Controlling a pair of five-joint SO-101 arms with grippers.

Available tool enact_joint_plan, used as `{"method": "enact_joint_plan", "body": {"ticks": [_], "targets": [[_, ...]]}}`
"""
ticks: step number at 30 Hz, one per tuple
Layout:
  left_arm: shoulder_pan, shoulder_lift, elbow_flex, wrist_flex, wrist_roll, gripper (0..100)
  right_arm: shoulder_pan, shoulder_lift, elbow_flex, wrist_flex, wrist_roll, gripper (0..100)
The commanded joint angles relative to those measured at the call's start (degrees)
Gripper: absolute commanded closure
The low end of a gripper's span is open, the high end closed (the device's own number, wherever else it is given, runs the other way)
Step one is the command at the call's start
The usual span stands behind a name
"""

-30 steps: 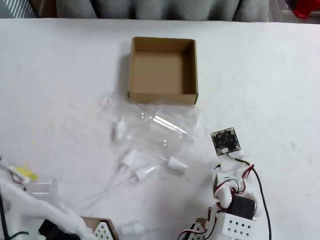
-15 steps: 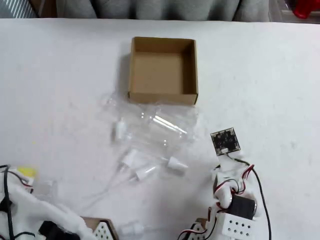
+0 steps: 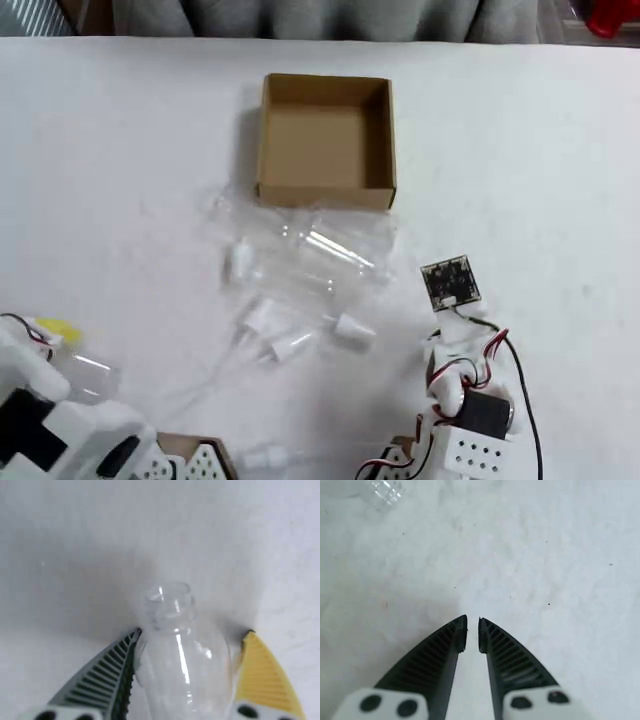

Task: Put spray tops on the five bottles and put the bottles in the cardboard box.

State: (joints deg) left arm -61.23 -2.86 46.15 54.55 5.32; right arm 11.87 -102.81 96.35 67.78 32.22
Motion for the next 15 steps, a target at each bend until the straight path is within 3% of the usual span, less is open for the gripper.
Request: {"method": "enact_joint_plan", "body": {"ticks": [1, 3, 8, 15], "targets": [[6.9, 1.27, -6.68, 1.93, 0.35, 89, -0.66, -0.22, 0.53, 0.31, 0.35, 98.1], [11.3, 1.27, -8.88, 5.54, 0.35, 99, -0.66, -0.22, 0.53, 0.31, 0.35, 98.1], [23.25, 1.27, -15.65, 12.4, 5.71, 94, -0.57, -0.22, 0.53, 0.31, 0.35, 98.1], [36.7, 1.63, -22.51, 11.87, 5.89, 93, -0.31, -0.22, 0.53, 0.31, 0.35, 98.1]]}}
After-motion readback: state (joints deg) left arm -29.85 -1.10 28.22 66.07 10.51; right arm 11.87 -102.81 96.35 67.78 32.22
